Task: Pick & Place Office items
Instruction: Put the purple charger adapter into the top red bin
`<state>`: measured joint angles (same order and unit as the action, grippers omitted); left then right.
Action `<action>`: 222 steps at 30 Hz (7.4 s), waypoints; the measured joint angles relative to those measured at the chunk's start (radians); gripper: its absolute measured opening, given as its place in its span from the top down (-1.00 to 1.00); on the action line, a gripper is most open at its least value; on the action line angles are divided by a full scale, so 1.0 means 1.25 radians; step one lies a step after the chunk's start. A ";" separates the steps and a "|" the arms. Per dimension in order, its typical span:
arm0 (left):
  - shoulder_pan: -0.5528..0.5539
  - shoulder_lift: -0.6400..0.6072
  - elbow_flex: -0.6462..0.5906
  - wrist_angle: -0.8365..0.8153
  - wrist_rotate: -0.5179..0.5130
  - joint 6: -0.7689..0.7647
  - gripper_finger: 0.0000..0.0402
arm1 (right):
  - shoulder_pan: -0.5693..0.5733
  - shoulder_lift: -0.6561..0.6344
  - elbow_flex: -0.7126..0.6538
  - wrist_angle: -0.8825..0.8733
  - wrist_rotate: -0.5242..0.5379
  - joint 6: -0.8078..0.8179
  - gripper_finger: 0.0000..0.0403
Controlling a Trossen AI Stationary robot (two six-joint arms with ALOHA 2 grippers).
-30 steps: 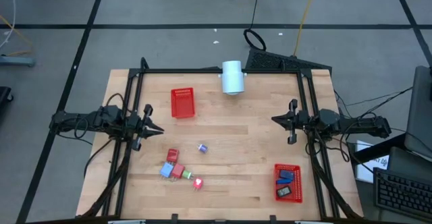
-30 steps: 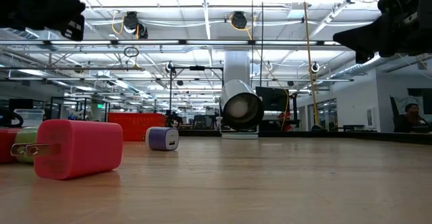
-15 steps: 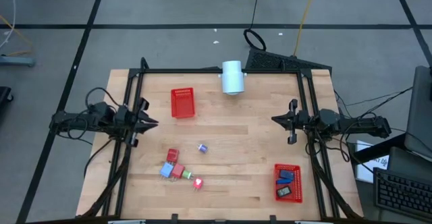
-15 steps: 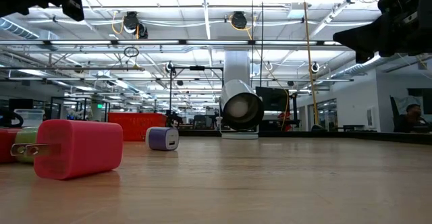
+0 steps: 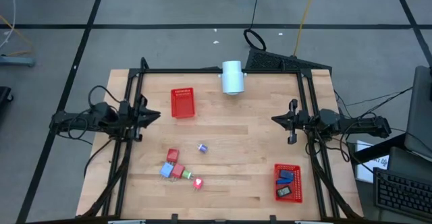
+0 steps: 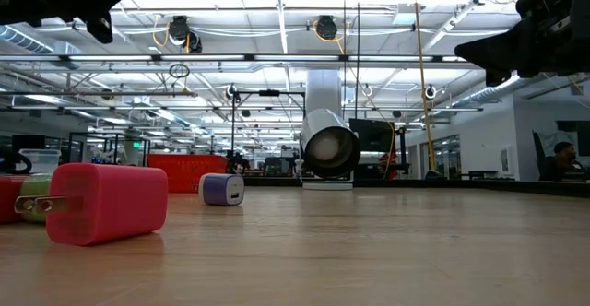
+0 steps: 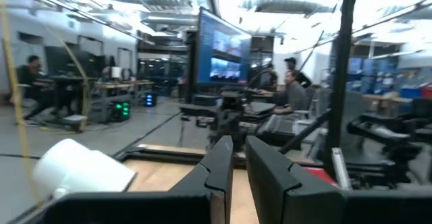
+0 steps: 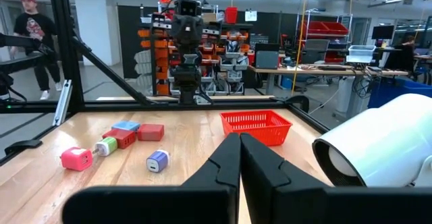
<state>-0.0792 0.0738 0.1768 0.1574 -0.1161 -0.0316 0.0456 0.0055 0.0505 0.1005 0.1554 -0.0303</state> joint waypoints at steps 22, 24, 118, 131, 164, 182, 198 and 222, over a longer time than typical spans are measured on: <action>0.000 0.156 -0.001 -0.081 -0.236 -0.154 0.79 | 0.000 0.000 0.000 0.000 0.000 0.000 1.00; 0.000 0.177 -0.001 -0.082 -0.257 -0.166 0.79 | 0.000 0.000 0.000 0.000 0.000 0.000 1.00; -0.190 1.357 0.479 -0.057 -0.075 -0.297 -0.26 | 0.000 0.000 0.000 0.000 0.000 0.000 1.00; -0.189 1.357 0.479 -0.061 -0.096 -0.314 -0.20 | 0.000 0.000 0.000 0.000 0.000 0.000 1.00; -0.142 0.961 0.478 -0.271 -0.293 -0.278 0.33 | 0.000 0.000 0.000 0.000 0.000 0.000 1.00; -0.015 0.797 0.465 -0.484 -0.501 -0.269 0.33 | 0.000 0.000 0.000 0.000 0.000 0.000 1.00; 0.297 0.831 0.338 -0.325 -0.357 -0.416 0.28 | 0.000 0.000 0.000 0.000 0.000 0.000 1.00; 0.341 1.096 0.312 -0.179 -0.318 -0.551 0.31 | 0.000 0.000 0.000 0.000 0.000 0.000 1.00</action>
<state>0.3473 1.4433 0.5663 -0.0669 -0.5140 -0.7208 0.0456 0.0058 0.0505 0.1003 0.1551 -0.0299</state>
